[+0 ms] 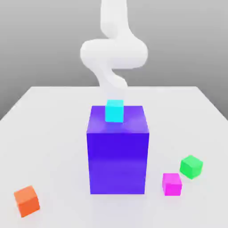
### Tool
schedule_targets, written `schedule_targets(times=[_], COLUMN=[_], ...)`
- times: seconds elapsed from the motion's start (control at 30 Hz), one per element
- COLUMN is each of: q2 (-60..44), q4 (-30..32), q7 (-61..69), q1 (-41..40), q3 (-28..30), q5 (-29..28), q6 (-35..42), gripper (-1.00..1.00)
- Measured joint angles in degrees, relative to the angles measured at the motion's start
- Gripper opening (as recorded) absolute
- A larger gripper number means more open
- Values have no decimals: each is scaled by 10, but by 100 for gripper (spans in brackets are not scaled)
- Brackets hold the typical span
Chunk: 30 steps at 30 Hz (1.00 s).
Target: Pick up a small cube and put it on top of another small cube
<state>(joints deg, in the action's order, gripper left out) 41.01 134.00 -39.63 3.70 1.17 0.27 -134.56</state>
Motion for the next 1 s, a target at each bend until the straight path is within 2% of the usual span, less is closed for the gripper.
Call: schedule_targets(times=[0.43, 0.63, 0.77, 1.0], q2=[-253, -368, -443, -586], q4=[116, 168, 204, 195], q7=[337, 485, 565, 596], q1=[164, 213, 239, 236], q3=[34, 18, 6, -2], q5=[31, 39, 18, 10], q6=[-145, -211, -256, -365], gripper=[0, 0, 0, 0])
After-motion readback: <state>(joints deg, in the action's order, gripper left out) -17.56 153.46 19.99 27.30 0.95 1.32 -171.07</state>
